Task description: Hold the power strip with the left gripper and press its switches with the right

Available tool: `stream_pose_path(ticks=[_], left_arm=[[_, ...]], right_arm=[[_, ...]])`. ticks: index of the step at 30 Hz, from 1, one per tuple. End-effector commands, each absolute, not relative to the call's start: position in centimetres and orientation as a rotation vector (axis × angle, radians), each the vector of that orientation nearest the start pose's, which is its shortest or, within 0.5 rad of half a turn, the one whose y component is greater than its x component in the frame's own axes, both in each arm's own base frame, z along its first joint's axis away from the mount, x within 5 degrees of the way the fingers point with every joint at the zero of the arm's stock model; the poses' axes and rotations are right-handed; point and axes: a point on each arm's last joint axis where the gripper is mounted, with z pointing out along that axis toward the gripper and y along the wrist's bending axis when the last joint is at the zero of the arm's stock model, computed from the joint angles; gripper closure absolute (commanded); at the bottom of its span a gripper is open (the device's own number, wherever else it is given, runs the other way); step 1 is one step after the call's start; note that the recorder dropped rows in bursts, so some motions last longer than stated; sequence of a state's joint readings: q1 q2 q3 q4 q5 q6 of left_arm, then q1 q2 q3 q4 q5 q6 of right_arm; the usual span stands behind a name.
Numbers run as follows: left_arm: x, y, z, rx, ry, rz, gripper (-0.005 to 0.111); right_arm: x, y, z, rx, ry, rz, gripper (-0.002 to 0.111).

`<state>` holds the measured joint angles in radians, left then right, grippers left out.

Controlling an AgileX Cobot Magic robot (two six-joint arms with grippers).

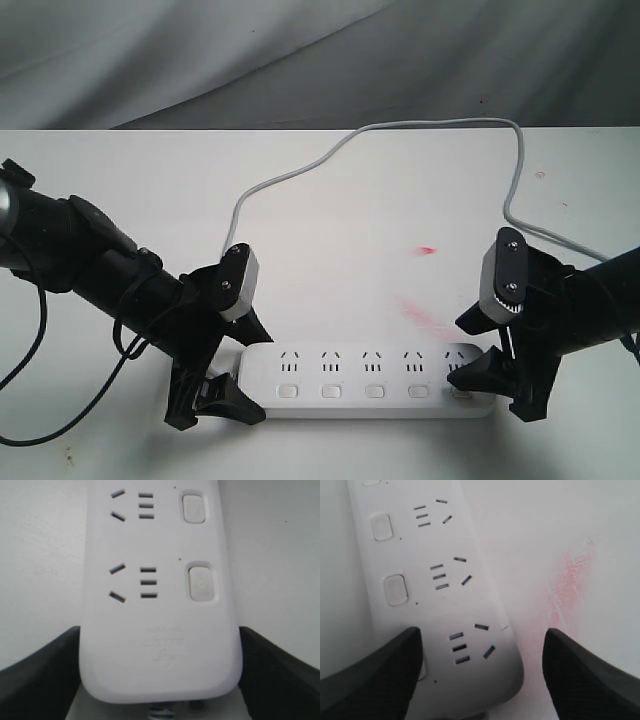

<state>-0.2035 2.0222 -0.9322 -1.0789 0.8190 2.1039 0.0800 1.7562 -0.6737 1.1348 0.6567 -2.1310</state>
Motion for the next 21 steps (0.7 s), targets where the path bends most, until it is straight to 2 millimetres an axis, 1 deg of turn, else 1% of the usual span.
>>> stream_pose_path(ticks=[1, 7, 12, 17, 21], left_arm=[[30.1, -12.4, 9.1, 1.717, 1.976, -0.777, 0.055], [30.1, -12.4, 9.1, 1.717, 1.976, -0.777, 0.055], [30.1, -12.4, 9.1, 1.717, 1.976, -0.777, 0.055], [30.1, -12.4, 9.1, 1.717, 1.976, -0.777, 0.055], [30.1, -12.4, 9.1, 1.717, 1.976, -0.777, 0.055]], right_arm=[[25.8, 6.8, 11.5, -1.55, 2.116, 0.46, 0.045], [25.6, 6.7, 11.1, -1.551, 2.134, 0.461, 0.045], [25.5, 6.7, 9.6, -1.56, 2.177, 0.505, 0.045], [25.4, 6.8, 9.5, -1.566, 2.179, 0.523, 0.045], [25.5, 6.5, 9.6, -1.56, 2.199, 0.492, 0.045]])
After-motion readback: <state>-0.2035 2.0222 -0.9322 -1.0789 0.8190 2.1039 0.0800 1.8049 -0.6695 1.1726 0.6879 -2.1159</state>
